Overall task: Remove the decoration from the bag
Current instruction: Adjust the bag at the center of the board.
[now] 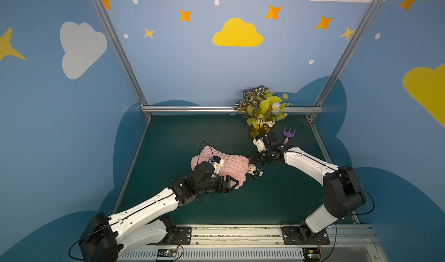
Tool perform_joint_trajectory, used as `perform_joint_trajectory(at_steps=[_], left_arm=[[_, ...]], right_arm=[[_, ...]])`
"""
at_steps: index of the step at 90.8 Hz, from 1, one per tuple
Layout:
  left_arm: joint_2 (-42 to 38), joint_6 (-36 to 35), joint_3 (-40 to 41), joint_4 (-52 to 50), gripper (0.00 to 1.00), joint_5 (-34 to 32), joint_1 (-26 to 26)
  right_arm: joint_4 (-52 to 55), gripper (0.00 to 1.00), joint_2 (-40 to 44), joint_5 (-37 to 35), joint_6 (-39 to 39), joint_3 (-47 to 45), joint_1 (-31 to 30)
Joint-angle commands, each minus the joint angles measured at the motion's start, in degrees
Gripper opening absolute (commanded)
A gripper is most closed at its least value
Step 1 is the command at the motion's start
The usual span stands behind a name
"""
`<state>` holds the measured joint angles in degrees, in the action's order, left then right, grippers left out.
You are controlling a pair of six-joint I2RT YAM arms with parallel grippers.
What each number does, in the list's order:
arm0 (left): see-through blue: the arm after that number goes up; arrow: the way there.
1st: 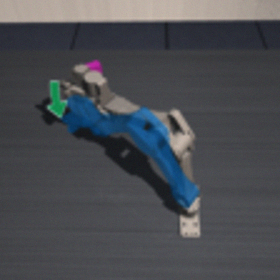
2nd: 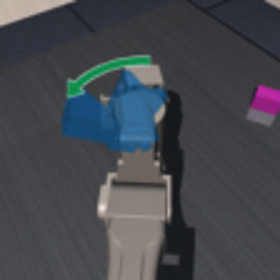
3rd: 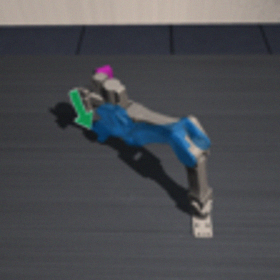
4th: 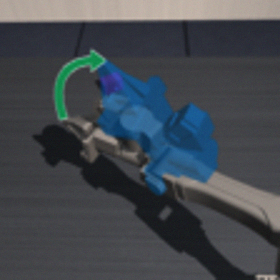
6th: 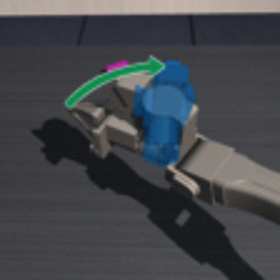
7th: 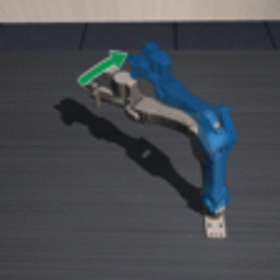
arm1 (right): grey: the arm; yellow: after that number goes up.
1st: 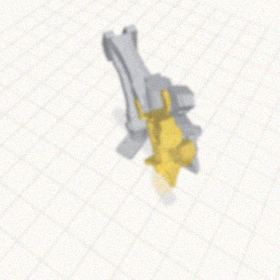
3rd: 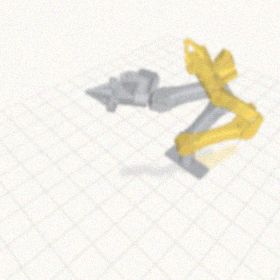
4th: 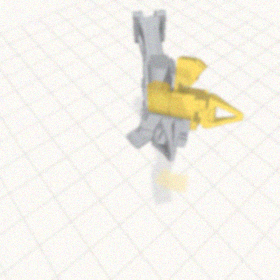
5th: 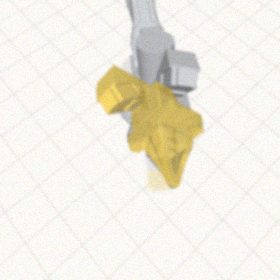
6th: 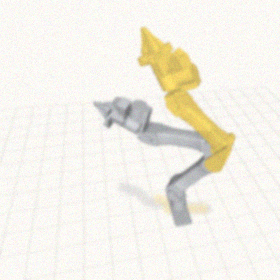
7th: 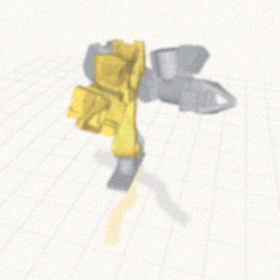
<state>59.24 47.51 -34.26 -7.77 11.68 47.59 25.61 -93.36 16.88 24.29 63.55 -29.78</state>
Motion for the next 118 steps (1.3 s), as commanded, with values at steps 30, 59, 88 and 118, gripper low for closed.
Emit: perform_joint_trajectory(at_steps=[30,59,88,118], left_arm=[[18.58,1.44,-3.09,11.61,0.90,-5.28,-6.83],[27.50,-1.91,-12.64,13.55,0.90,-6.19,-21.60],[30.09,-8.08,-20.63,8.31,0.90,-1.63,-28.28],[11.56,-6.54,-11.85,-1.33,0.91,6.54,-27.84]], right_arm=[[1.65,0.00,-1.45,5.16,-0.99,1.52,-0.10],[-6.23,0.00,-2.13,12.02,4.66,-1.36,-1.48],[-14.40,0.00,-5.83,14.24,11.10,-1.21,-7.42],[-28.89,0.00,-10.17,19.42,17.87,-4.52,-7.40]])
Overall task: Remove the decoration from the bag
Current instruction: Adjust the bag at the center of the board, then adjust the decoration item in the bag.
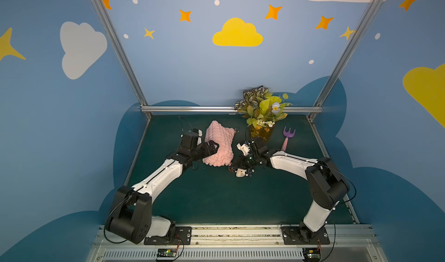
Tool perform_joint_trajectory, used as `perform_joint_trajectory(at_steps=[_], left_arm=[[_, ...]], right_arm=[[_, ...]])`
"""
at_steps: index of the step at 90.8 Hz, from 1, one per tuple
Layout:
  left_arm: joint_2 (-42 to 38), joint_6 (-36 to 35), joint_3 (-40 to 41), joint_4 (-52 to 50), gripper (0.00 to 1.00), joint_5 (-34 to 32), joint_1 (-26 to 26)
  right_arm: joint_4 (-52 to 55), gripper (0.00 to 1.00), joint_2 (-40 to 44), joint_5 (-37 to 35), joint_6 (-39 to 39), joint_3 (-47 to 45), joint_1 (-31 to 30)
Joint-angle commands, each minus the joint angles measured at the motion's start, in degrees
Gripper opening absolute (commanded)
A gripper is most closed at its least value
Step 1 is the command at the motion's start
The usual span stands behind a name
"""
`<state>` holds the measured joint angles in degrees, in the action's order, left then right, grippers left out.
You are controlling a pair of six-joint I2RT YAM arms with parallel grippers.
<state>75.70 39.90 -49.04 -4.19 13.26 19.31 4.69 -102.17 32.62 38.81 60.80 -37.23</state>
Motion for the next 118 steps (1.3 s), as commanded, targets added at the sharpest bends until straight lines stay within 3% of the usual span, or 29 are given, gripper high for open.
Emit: perform_joint_trajectory(at_steps=[1,22,45,59,85,94,118], left_arm=[[-5.41,1.54,3.35,-4.98,0.91,5.39,0.46],[-8.67,11.02,10.57,1.92,0.89,14.12,3.48],[-0.88,16.02,13.00,12.60,0.84,18.80,7.18],[3.19,18.87,14.90,21.15,0.78,18.08,7.64],[6.84,17.67,14.00,24.52,0.71,15.20,6.43],[8.11,17.17,13.48,25.03,0.64,15.70,4.96],[12.39,14.40,11.02,24.41,0.62,17.90,3.03]], right_arm=[[-8.57,0.00,-1.45,3.90,3.59,-1.88,0.10],[-18.06,0.00,-1.61,8.06,7.82,-5.56,1.29],[-21.61,0.00,-0.69,10.63,10.12,-6.39,2.44],[-24.74,0.00,-0.44,12.08,12.62,-6.90,3.08],[-26.21,0.00,-0.18,13.28,13.64,-7.41,3.35],[-26.83,0.00,-0.60,13.71,13.86,-7.53,3.47],[-30.38,0.00,-1.54,15.63,15.49,-8.05,3.57]])
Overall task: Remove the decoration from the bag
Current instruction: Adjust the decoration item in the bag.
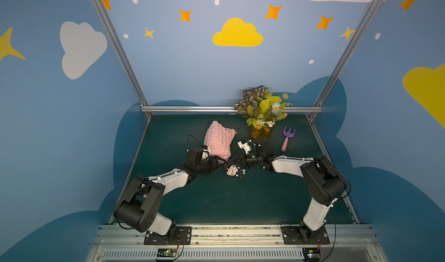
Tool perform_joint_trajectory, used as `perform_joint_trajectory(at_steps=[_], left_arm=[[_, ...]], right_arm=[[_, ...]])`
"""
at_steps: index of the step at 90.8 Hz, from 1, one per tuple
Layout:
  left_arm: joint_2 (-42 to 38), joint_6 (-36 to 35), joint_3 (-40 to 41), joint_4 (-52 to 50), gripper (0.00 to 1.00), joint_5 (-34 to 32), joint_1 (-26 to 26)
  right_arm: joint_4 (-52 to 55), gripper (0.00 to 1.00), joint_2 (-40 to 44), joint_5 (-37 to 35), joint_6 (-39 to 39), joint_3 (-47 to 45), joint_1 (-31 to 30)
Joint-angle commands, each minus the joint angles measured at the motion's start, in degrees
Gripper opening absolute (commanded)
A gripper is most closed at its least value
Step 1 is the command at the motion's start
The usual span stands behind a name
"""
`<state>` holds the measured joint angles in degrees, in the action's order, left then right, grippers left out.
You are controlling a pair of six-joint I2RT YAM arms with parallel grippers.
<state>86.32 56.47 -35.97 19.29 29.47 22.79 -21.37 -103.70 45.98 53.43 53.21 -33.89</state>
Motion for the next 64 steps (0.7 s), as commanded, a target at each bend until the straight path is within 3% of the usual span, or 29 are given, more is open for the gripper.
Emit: perform_joint_trajectory(at_steps=[1,15,64], left_arm=[[2.02,-2.20,-2.16,1.06,0.62,1.79,-0.46],[5.00,-1.92,-3.55,3.27,0.58,3.62,-0.51],[9.14,1.67,-3.65,12.95,0.32,7.78,0.12]], right_arm=[[-4.36,0.00,-0.01,2.32,0.92,-0.47,0.23],[-6.33,0.00,-0.16,3.58,1.90,-0.57,0.40],[-12.34,0.00,-2.17,5.04,6.05,-1.42,0.40]])
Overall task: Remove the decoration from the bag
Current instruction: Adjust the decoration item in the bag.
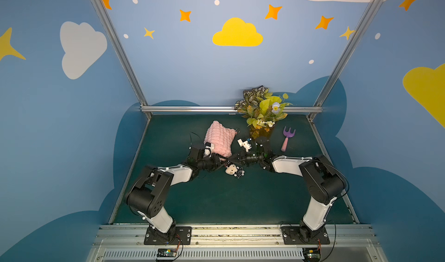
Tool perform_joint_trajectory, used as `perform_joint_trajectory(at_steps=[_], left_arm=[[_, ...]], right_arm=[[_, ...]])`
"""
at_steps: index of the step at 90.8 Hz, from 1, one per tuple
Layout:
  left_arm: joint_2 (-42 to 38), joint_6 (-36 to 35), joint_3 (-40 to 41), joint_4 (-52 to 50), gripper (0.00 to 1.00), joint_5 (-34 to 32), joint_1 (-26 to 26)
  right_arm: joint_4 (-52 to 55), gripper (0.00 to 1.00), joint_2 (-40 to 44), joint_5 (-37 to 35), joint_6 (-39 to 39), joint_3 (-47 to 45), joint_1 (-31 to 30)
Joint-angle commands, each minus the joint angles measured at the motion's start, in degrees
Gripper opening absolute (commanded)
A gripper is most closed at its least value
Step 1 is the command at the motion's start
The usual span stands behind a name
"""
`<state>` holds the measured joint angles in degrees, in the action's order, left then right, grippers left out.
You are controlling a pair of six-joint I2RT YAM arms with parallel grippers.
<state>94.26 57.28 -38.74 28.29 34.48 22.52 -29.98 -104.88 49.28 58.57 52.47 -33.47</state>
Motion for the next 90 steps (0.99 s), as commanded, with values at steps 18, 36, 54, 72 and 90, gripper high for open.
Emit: perform_joint_trajectory(at_steps=[18,36,54,72,90], left_arm=[[1.26,1.65,-0.94,7.08,0.19,4.58,0.36],[0.18,1.55,-1.20,6.90,0.04,4.98,0.33],[-1.03,2.39,-1.96,6.77,0.02,6.09,0.32],[-3.41,1.39,-4.74,4.45,0.02,8.67,0.00],[-5.74,-1.57,-8.85,-0.66,0.02,12.25,-0.21]], right_arm=[[-3.77,0.00,-1.44,1.18,1.02,-1.01,0.37],[-3.76,0.00,-1.30,0.90,1.28,-1.14,0.86],[-3.77,0.00,-0.11,0.42,1.70,-1.41,1.12],[-3.64,0.48,4.31,-0.05,0.80,-3.38,2.86],[-2.08,0.55,10.65,-0.05,-1.87,-6.31,5.21]])
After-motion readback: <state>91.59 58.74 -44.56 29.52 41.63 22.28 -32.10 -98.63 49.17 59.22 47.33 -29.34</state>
